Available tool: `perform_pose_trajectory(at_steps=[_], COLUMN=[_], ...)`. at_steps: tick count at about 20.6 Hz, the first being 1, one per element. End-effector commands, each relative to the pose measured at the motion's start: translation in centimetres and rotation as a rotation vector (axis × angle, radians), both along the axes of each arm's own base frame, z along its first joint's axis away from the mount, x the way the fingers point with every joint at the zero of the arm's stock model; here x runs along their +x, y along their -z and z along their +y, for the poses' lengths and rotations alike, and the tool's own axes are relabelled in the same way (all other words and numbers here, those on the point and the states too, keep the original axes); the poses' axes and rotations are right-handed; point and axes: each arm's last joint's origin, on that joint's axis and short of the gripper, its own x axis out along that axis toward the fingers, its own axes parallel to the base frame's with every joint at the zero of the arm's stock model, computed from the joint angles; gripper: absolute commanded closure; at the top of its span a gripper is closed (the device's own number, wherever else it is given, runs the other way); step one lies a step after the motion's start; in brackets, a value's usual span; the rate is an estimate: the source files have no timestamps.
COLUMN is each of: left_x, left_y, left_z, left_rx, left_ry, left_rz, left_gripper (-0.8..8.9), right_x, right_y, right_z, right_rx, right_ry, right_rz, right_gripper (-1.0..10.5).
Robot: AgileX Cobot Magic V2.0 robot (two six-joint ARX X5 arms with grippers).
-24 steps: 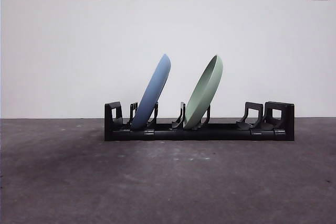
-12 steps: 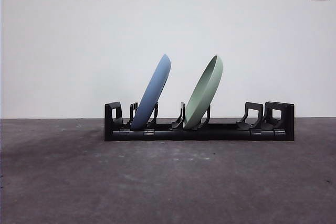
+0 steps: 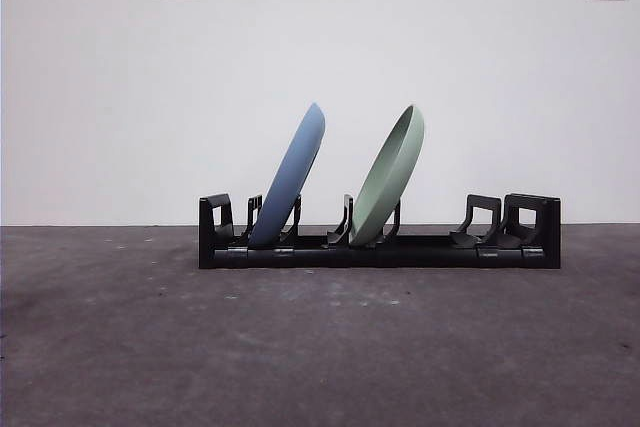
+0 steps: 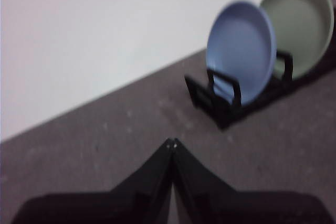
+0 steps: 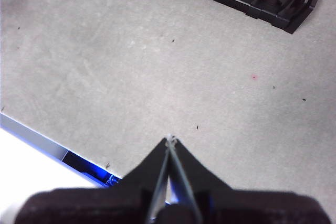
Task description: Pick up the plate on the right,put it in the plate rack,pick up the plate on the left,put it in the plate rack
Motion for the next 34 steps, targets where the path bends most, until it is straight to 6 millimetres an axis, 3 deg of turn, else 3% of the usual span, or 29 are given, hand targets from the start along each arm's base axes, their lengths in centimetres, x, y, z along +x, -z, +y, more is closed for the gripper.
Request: perform_pose_trajectory(at_steps=[1, 7, 27, 30, 34], left_x=[-0.1, -0.5, -0.3, -0.3, -0.3], left_y=[2.5, 6.5, 6.9, 7.0, 7.1], left_z=[0.2, 0.3, 0.5, 0.5, 0.5], left_rx=[-0.045, -0.108, -0.111, -0.11, -0.11], left_ry=[-0.064, -0.11, -0.148, -0.149, -0.149], left_rz=[0.001, 0.075, 0.133, 0.143, 0.147], left_gripper=[8.14, 8.14, 8.14, 8.14, 8.14], right_x=[-0.1, -0.1, -0.1, -0.2, -2.1], right_y=[0.3, 0.3, 0.3, -0.9, -4.2], right_z=[-0.1, -0.1, -0.1, -1.2, -3.7], right_rx=[-0.013, -0.013, -0.03, -0.047, 0.23], right_ry=[0.006, 0.005, -0.012, 0.007, 0.044], right_rz=[0.027, 0.026, 0.01, -0.18, -0.552], right_gripper=[9.4, 9.5, 9.4, 9.5, 9.4])
